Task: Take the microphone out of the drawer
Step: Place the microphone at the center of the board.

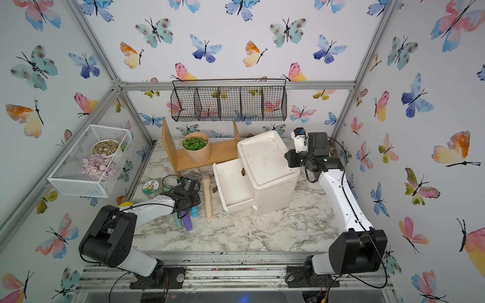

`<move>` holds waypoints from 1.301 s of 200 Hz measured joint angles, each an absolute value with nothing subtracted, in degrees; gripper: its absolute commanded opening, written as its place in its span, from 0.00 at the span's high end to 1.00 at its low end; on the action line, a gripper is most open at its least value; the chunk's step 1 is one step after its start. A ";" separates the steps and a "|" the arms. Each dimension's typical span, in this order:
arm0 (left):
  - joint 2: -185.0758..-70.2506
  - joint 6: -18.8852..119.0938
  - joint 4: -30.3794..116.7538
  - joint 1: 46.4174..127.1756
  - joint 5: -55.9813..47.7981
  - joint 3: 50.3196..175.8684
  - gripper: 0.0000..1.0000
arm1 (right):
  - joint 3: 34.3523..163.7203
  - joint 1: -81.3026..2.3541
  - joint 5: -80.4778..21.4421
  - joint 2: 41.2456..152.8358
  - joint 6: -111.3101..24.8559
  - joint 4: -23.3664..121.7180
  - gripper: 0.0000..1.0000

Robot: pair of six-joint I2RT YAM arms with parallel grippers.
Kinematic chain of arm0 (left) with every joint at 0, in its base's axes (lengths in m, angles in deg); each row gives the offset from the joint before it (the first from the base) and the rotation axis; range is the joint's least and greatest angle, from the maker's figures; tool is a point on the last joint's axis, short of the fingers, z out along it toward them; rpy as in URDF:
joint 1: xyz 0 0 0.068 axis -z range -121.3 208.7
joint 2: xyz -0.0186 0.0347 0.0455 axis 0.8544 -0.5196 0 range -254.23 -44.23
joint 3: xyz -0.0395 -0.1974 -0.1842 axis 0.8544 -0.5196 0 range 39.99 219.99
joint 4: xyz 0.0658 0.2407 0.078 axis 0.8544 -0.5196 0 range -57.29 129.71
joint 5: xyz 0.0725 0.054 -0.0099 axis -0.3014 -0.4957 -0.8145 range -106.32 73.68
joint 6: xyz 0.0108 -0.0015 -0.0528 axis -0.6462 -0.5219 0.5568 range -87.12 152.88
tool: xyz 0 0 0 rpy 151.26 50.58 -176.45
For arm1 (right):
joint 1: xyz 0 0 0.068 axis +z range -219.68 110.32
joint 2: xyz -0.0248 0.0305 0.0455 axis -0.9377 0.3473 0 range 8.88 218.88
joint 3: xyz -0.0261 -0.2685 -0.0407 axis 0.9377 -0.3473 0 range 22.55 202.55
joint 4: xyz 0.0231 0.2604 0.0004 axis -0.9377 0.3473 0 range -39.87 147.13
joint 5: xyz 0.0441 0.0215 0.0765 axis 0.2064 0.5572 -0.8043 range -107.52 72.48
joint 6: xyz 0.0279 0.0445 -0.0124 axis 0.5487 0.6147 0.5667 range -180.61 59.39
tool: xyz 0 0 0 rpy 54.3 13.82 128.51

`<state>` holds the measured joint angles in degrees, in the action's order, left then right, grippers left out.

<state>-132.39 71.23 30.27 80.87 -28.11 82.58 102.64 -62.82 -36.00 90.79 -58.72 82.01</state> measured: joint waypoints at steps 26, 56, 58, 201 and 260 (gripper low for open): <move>-133.12 71.47 31.13 80.87 -27.96 82.56 0.61 | 102.64 -62.82 -36.00 90.79 -58.72 82.01 0.91; -134.45 71.69 31.32 80.76 -27.48 82.42 0.53 | 102.64 -62.82 -36.00 90.79 -58.72 82.01 0.91; -134.47 71.69 31.41 80.76 -27.48 82.42 0.53 | 102.64 -62.82 -36.00 90.79 -58.72 82.01 0.91; -126.43 70.16 25.25 80.76 -26.43 87.30 0.58 | 102.64 -62.82 -36.02 90.79 -58.72 82.03 0.91; -117.60 68.46 25.22 80.50 -20.13 88.76 1.00 | 102.64 -62.82 -36.02 90.79 -58.72 82.05 0.91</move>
